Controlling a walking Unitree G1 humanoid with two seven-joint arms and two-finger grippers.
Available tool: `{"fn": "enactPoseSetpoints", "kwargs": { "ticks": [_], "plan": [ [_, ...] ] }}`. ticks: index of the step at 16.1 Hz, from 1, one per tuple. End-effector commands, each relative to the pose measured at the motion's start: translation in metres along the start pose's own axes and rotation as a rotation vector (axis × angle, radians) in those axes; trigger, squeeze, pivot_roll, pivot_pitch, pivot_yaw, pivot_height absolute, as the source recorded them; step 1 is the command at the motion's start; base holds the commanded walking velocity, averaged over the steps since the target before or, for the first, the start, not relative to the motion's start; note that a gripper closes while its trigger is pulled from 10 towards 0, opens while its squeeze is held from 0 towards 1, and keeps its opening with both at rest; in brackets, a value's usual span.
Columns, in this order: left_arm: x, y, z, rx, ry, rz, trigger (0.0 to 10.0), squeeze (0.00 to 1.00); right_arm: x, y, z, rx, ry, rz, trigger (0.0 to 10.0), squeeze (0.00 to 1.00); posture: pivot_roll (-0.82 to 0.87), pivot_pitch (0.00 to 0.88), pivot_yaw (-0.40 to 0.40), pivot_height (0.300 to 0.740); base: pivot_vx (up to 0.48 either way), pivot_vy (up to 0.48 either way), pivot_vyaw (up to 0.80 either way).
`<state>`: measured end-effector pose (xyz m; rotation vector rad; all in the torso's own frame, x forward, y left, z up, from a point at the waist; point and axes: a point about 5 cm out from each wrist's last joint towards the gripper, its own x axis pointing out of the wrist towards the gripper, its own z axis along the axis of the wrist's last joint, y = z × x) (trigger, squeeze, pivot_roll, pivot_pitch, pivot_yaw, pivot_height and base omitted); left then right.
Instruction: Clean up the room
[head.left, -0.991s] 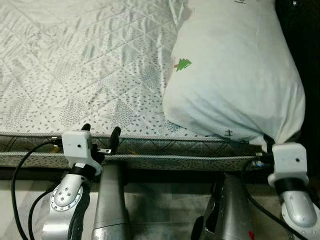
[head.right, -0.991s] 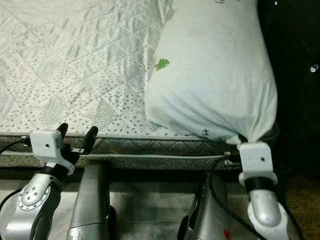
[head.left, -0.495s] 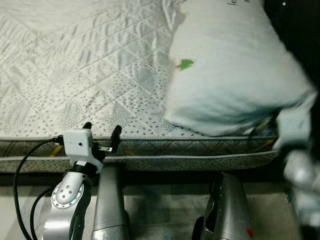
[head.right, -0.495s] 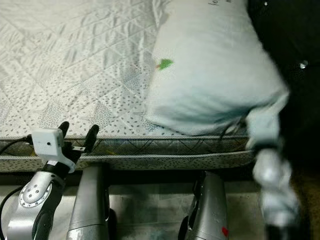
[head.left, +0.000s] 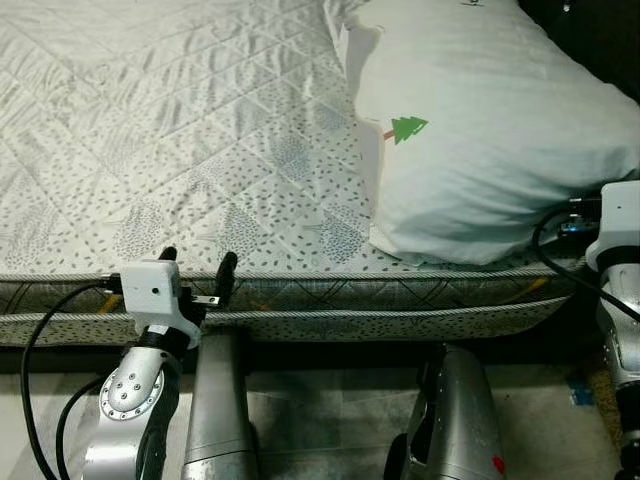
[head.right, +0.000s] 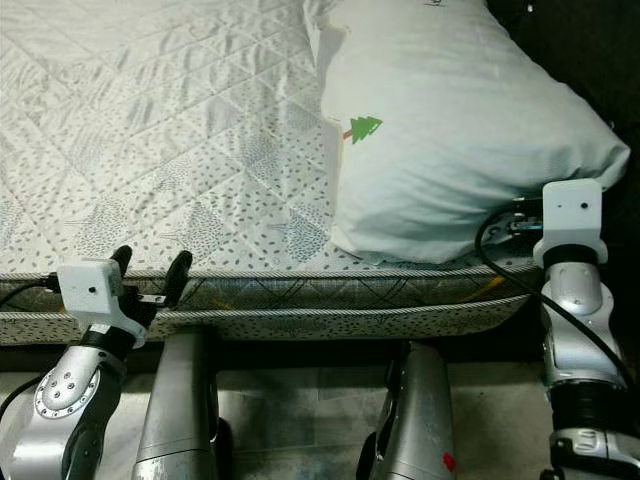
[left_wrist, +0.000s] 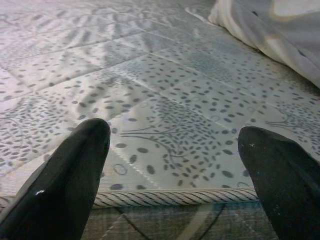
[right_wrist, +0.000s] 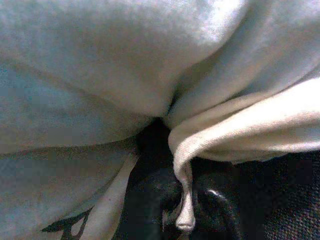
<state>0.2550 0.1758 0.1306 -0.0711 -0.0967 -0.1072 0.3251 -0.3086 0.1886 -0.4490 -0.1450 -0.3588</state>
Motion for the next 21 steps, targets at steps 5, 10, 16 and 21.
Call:
{"fn": "enactPoseSetpoints", "kwargs": {
  "ticks": [5, 10, 16, 21],
  "plan": [
    [-0.006, 0.001, 0.000, 0.011, 0.004, 0.006, 10.0, 0.00, -0.025, 0.010, -0.018, 0.050, 0.035, -0.025, 0.0, 0.00, 0.08, 0.168, -0.011, 0.463, 0.000, 0.000, 0.00],
    [-0.008, -0.001, -0.001, 0.005, 0.006, 0.013, 10.0, 0.00, -0.029, 0.038, -0.016, 0.086, 0.038, 0.060, 10.0, 1.00, 0.08, 0.176, -0.026, 0.463, 0.000, 0.000, 0.00],
    [-0.011, -0.002, -0.003, -0.002, 0.013, 0.024, 10.0, 0.00, -0.010, 0.011, -0.002, 0.048, 0.011, -0.063, 10.0, 1.00, 0.08, 0.177, -0.041, 0.463, 0.000, 0.000, 0.00],
    [-0.011, -0.004, -0.005, -0.006, 0.019, 0.020, 10.0, 0.00, -0.001, -0.002, 0.030, 0.060, -0.098, -0.094, 10.0, 1.00, 0.07, 0.181, -0.048, 0.463, 0.000, 0.000, 0.00]
  ]
}}
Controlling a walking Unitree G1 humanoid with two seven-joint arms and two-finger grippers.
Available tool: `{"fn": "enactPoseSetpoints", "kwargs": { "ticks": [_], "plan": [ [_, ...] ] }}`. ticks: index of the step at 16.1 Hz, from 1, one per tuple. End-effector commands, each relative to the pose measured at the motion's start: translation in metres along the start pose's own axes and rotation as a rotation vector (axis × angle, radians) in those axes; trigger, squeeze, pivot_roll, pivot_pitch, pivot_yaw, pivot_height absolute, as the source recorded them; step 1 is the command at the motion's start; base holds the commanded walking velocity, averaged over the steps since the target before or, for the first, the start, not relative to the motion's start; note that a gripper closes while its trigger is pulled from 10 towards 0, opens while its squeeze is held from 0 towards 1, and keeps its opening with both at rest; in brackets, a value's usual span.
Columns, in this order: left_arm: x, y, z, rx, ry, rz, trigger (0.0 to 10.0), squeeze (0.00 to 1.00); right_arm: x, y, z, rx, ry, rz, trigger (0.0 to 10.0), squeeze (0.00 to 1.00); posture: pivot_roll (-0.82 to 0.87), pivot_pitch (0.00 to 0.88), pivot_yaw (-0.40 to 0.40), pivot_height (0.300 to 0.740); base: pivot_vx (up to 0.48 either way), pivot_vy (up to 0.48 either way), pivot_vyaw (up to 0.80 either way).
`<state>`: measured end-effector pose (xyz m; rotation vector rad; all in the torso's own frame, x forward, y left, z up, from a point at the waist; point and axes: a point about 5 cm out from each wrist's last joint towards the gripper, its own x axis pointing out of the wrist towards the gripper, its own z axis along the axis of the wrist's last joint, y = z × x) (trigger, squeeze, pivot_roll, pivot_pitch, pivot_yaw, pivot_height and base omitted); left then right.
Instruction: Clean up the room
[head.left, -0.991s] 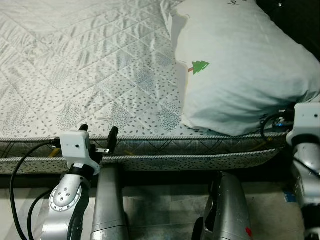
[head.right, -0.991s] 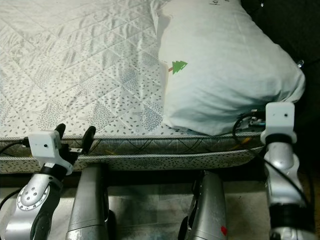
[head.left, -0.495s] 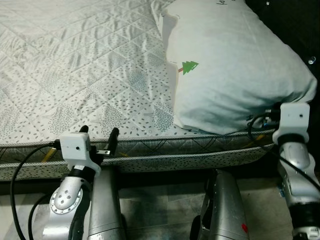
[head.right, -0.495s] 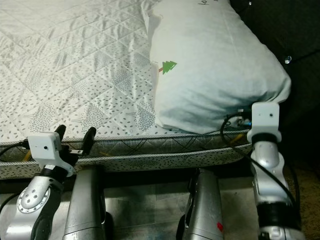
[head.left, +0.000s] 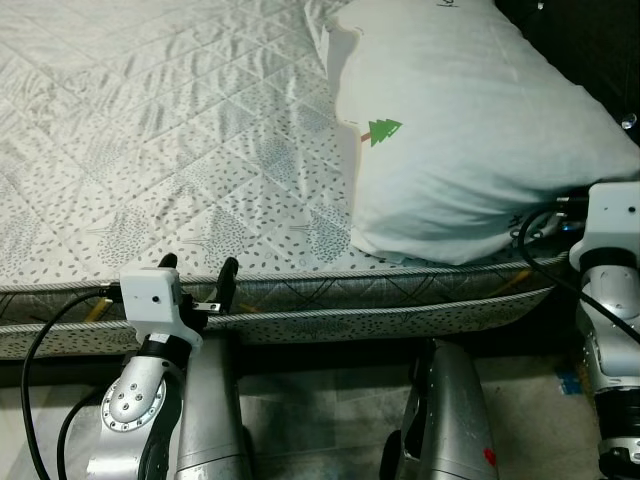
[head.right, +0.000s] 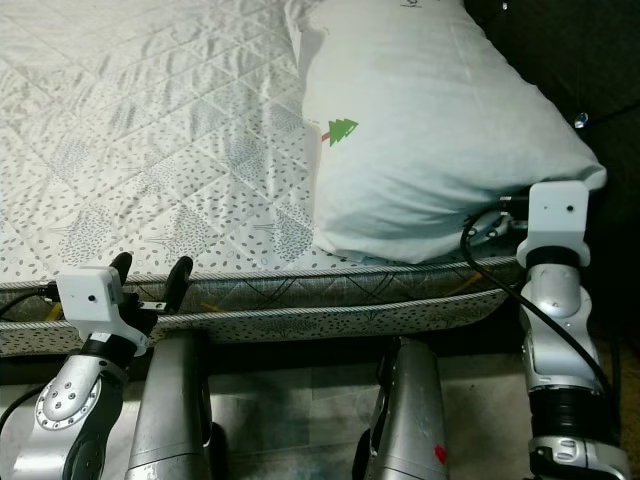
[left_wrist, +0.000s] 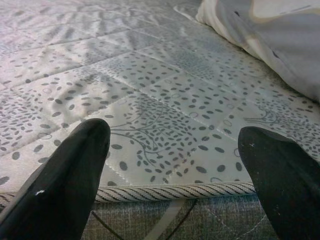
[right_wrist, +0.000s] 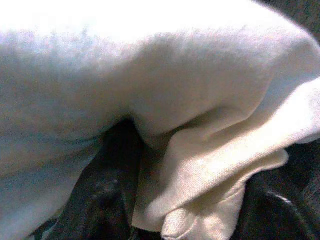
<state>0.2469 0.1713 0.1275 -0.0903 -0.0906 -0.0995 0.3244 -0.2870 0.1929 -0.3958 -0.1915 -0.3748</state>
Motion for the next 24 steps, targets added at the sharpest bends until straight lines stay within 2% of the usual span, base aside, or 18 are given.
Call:
{"fn": "enactPoseSetpoints", "kwargs": {
  "ticks": [1, 4, 5, 6, 7, 9, 11, 12, 15, 16, 19, 20, 21, 23, 24],
  "plan": [
    [-0.004, 0.001, -0.003, 0.010, 0.017, 0.011, 10.0, 0.00, -0.003, -0.013, 0.012, 0.005, -0.050, -0.012, 10.0, 1.00, 0.07, 0.181, -0.051, 0.463, 0.000, 0.000, 0.00],
    [-0.005, 0.001, -0.006, 0.005, 0.029, 0.009, 10.0, 0.00, -0.043, -0.002, -0.010, 0.030, 0.026, 0.123, 10.0, 1.00, 0.05, 0.183, -0.050, 0.463, 0.000, 0.000, 0.00],
    [-0.005, 0.000, -0.008, -0.003, 0.039, -0.003, 10.0, 0.00, -0.066, 0.007, -0.017, 0.061, 0.062, 0.198, 10.0, 1.00, 0.04, 0.183, -0.048, 0.463, 0.000, 0.000, 0.00],
    [-0.004, -0.002, -0.008, -0.006, 0.042, -0.014, 10.0, 0.00, -0.079, 0.012, -0.020, 0.072, 0.070, 0.253, 10.0, 1.00, 0.03, 0.182, -0.046, 0.463, 0.000, 0.000, 0.00],
    [-0.003, -0.002, -0.008, -0.006, 0.042, -0.019, 10.0, 0.00, -0.087, 0.013, -0.020, 0.070, 0.066, 0.286, 10.0, 1.00, 0.03, 0.181, -0.040, 0.463, 0.000, 0.000, 0.00],
    [0.000, -0.002, -0.007, -0.003, 0.039, -0.031, 10.0, 0.00, -0.092, -0.001, -0.021, 0.015, 0.064, 0.309, 10.0, 1.00, 0.02, 0.180, -0.028, 0.463, 0.000, 0.000, 0.00],
    [0.002, -0.002, -0.006, 0.003, 0.036, -0.041, 10.0, 0.00, -0.078, -0.017, -0.010, 0.016, 0.045, 0.269, 10.0, 1.00, 0.01, 0.175, -0.021, 0.463, 0.000, 0.000, 0.00],
    [0.004, -0.003, -0.006, 0.001, 0.032, -0.043, 10.0, 0.00, -0.068, -0.017, 0.001, 0.037, 0.010, 0.258, 10.0, 1.00, 0.01, 0.172, -0.022, 0.463, 0.000, 0.000, 0.00],
    [0.009, -0.011, -0.004, 0.005, 0.010, -0.067, 10.0, 0.00, -0.032, -0.011, 0.046, 0.054, -0.153, 0.208, 10.0, 1.00, 0.02, 0.161, -0.028, 0.463, 0.000, 0.000, 0.00],
    [0.006, -0.009, -0.003, 0.009, 0.007, -0.059, 10.0, 0.00, -0.016, -0.008, 0.066, 0.112, -0.201, 0.162, 10.0, 1.00, 0.03, 0.161, -0.034, 0.463, 0.000, 0.000, 0.00],
    [0.004, -0.006, -0.004, 0.010, 0.010, -0.043, 10.0, 0.00, -0.004, 0.008, 0.083, 0.201, -0.230, 0.176, 10.0, 1.00, 0.04, 0.162, -0.037, 0.463, 0.000, 0.000, 0.00],
    [0.006, -0.010, -0.005, 0.011, 0.010, -0.050, 10.0, 0.00, 0.005, 0.032, 0.093, 0.239, -0.252, 0.252, 10.0, 1.00, 0.06, 0.159, -0.042, 0.463, 0.000, 0.000, 0.00],
    [0.007, -0.012, -0.005, 0.014, 0.008, -0.057, 10.0, 0.00, 0.010, 0.044, 0.096, 0.240, -0.259, 0.286, 10.0, 1.00, 0.07, 0.160, -0.043, 0.463, 0.000, 0.000, 0.00],
    [0.007, -0.012, -0.004, 0.017, 0.005, -0.052, 10.0, 0.00, 0.024, 0.077, 0.086, 0.326, -0.144, 0.301, 10.0, 1.00, 0.08, 0.155, -0.053, 0.463, 0.000, 0.000, 0.00],
    [0.006, -0.011, -0.005, 0.018, 0.009, -0.045, 10.0, 0.00, 0.024, 0.095, 0.076, 0.355, -0.070, 0.325, 10.0, 1.00, 0.09, 0.156, -0.055, 0.463, 0.000, 0.000, 0.00]
  ]
}}
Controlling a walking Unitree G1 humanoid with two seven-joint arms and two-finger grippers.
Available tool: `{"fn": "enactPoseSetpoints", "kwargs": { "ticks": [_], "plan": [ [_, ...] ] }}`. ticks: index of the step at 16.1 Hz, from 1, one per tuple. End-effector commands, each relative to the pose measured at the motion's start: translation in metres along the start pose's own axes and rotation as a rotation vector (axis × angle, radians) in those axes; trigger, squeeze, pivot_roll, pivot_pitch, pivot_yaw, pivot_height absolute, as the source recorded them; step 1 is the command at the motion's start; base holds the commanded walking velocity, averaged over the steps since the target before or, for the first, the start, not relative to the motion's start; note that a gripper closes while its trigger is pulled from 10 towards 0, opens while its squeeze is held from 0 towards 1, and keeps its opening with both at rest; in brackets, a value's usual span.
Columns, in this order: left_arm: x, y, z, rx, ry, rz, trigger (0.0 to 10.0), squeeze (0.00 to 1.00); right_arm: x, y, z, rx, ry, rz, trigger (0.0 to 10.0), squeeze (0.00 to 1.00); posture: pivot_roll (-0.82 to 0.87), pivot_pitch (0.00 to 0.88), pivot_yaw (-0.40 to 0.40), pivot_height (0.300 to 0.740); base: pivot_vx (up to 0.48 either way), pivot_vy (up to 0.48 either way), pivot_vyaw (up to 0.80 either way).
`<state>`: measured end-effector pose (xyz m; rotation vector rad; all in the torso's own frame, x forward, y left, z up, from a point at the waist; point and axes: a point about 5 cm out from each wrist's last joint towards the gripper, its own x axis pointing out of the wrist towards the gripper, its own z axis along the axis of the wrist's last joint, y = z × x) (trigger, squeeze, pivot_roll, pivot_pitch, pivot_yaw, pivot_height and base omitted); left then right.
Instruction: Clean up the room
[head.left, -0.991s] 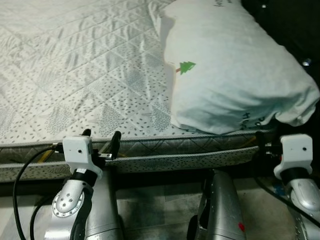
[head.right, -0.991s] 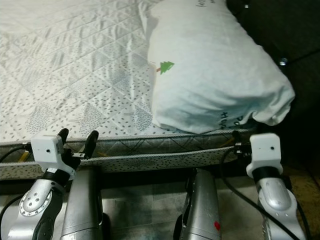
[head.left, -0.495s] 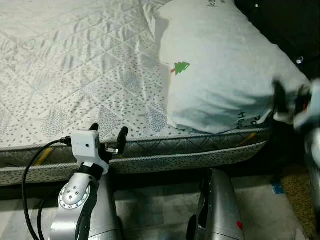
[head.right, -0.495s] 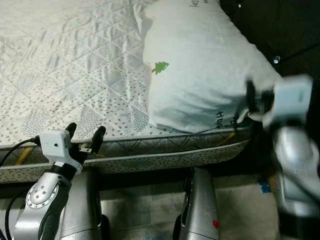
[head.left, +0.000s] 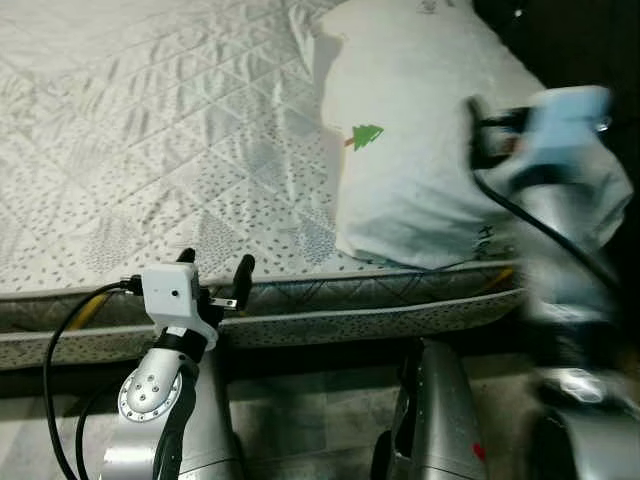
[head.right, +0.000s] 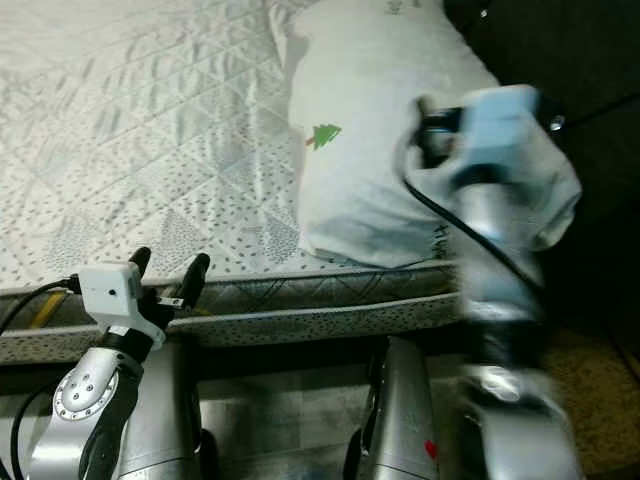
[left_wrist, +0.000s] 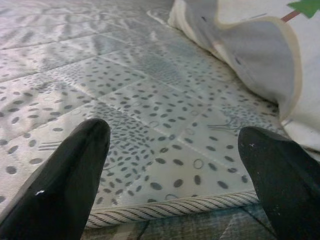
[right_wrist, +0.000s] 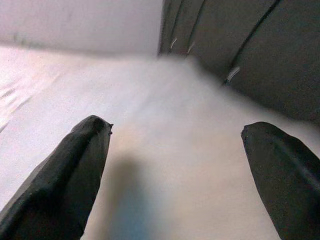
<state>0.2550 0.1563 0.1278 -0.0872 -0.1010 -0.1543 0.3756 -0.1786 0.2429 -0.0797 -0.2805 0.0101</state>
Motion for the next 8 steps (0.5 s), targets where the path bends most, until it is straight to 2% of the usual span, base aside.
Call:
{"fn": "enactPoseSetpoints", "kwargs": {
  "ticks": [1, 2, 4, 5, 6, 7, 8],
  "plan": [
    [-0.004, 0.003, -0.004, 0.019, 0.021, 0.015, 10.0, 0.00, -0.001, 0.007, -0.020, -0.006, 0.094, 0.016, 10.0, 1.00, 0.10, 0.155, -0.058, 0.463, 0.000, 0.000, 0.00],
    [-0.005, 0.002, -0.005, 0.020, 0.022, 0.023, 10.0, 0.00, -0.008, 0.027, -0.054, -0.020, 0.226, 0.063, 10.0, 1.00, 0.11, 0.155, -0.065, 0.463, 0.000, 0.000, 0.00],
    [-0.006, 0.000, -0.006, 0.017, 0.026, 0.027, 10.0, 0.00, -0.025, 0.042, -0.097, -0.022, 0.421, 0.079, 10.0, 1.00, 0.12, 0.156, -0.070, 0.463, 0.000, 0.000, 0.00],
    [-0.006, 0.000, -0.007, 0.017, 0.027, 0.027, 10.0, 0.00, -0.032, 0.045, -0.109, -0.005, 0.482, 0.076, 10.0, 1.00, 0.12, 0.157, -0.071, 0.463, 0.000, 0.000, 0.00],
    [-0.006, -0.001, -0.007, 0.017, 0.029, 0.028, 10.0, 0.00, -0.035, 0.046, -0.116, 0.004, 0.514, 0.070, 10.0, 0.94, 0.12, 0.156, -0.069, 0.463, 0.000, 0.000, 0.00],
    [-0.005, -0.001, -0.007, 0.018, 0.028, 0.029, 10.0, 0.00, -0.036, 0.046, -0.117, 0.010, 0.520, 0.071, 10.0, 0.67, 0.11, 0.155, -0.068, 0.463, 0.000, 0.000, 0.00],
    [-0.005, 0.000, -0.007, 0.022, 0.026, 0.029, 10.0, 0.00, -0.032, 0.045, -0.110, 0.034, 0.464, 0.070, 10.0, 0.02, 0.11, 0.155, -0.068, 0.463, 0.000, 0.000, 0.00]
  ]
}}
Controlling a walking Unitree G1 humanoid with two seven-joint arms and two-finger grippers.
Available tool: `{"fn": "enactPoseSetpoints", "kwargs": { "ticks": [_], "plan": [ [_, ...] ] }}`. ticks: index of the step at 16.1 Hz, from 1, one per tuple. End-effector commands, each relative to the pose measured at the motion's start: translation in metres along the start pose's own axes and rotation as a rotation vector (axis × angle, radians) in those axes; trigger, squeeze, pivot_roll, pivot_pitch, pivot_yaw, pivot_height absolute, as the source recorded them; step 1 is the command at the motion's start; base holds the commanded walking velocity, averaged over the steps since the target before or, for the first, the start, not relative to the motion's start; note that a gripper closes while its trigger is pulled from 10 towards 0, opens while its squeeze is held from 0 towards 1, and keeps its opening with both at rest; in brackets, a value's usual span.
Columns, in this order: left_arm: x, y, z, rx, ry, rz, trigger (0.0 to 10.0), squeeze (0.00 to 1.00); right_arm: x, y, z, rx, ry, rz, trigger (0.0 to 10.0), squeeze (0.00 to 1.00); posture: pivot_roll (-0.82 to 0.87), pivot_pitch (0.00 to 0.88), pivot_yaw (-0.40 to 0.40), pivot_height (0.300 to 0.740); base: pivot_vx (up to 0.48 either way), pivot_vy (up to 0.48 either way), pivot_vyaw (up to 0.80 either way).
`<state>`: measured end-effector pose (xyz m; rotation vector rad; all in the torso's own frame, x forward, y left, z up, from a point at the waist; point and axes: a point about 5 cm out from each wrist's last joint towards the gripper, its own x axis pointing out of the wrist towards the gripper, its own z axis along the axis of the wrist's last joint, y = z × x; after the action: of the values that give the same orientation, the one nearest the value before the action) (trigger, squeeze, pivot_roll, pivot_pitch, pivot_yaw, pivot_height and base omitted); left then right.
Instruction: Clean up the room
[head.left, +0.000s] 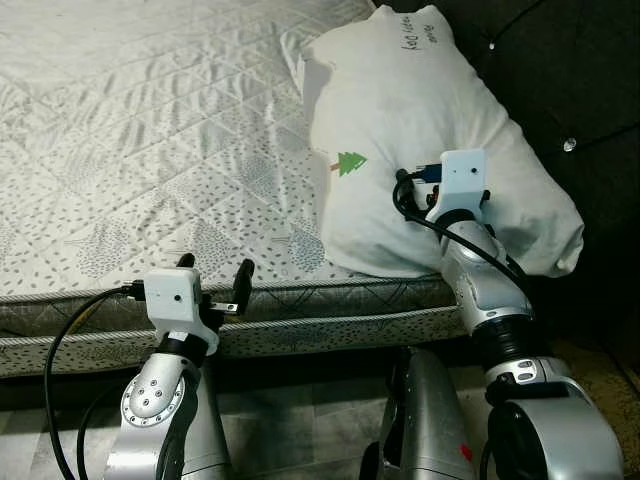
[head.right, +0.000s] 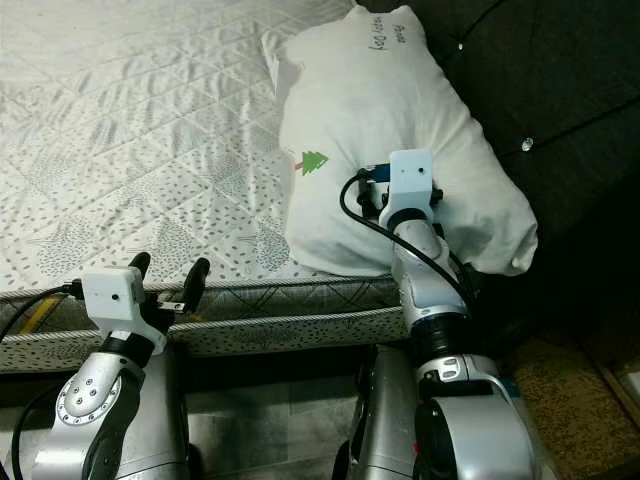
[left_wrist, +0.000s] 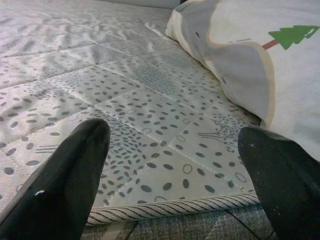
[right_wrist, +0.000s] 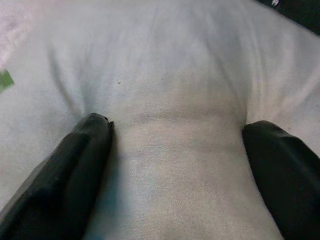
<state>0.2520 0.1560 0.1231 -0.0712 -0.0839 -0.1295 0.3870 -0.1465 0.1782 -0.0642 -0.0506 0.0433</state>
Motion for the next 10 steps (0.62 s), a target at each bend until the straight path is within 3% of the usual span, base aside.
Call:
{"fn": "enactPoseSetpoints", "kwargs": {
  "ticks": [1, 2, 5, 10],
  "plan": [
    [0.000, 0.000, -0.002, 0.008, 0.006, 0.007, 10.0, 0.00, -0.010, 0.005, -0.036, 0.036, 0.124, 0.026, 10.0, 0.00, 0.10, 0.151, -0.064, 0.463, 0.000, 0.000, 0.00],
    [0.001, 0.001, -0.001, 0.010, 0.000, 0.011, 10.0, 0.00, -0.009, 0.004, -0.018, 0.035, 0.013, 0.040, 10.0, 0.00, 0.10, 0.150, -0.064, 0.463, 0.000, 0.000, 0.00],
    [0.002, 0.001, 0.001, -0.022, -0.018, 0.034, 10.0, 0.00, -0.019, 0.006, 0.003, 0.055, -0.131, 0.078, 10.0, 0.00, 0.10, 0.140, -0.077, 0.463, 0.000, 0.000, 0.00],
    [-0.005, 0.000, -0.004, -0.022, -0.003, 0.052, 10.0, 0.00, -0.046, 0.022, 0.008, 0.165, -0.178, 0.151, 10.0, 0.00, 0.09, 0.161, -0.078, 0.463, 0.000, 0.000, 0.00]
  ]
}}
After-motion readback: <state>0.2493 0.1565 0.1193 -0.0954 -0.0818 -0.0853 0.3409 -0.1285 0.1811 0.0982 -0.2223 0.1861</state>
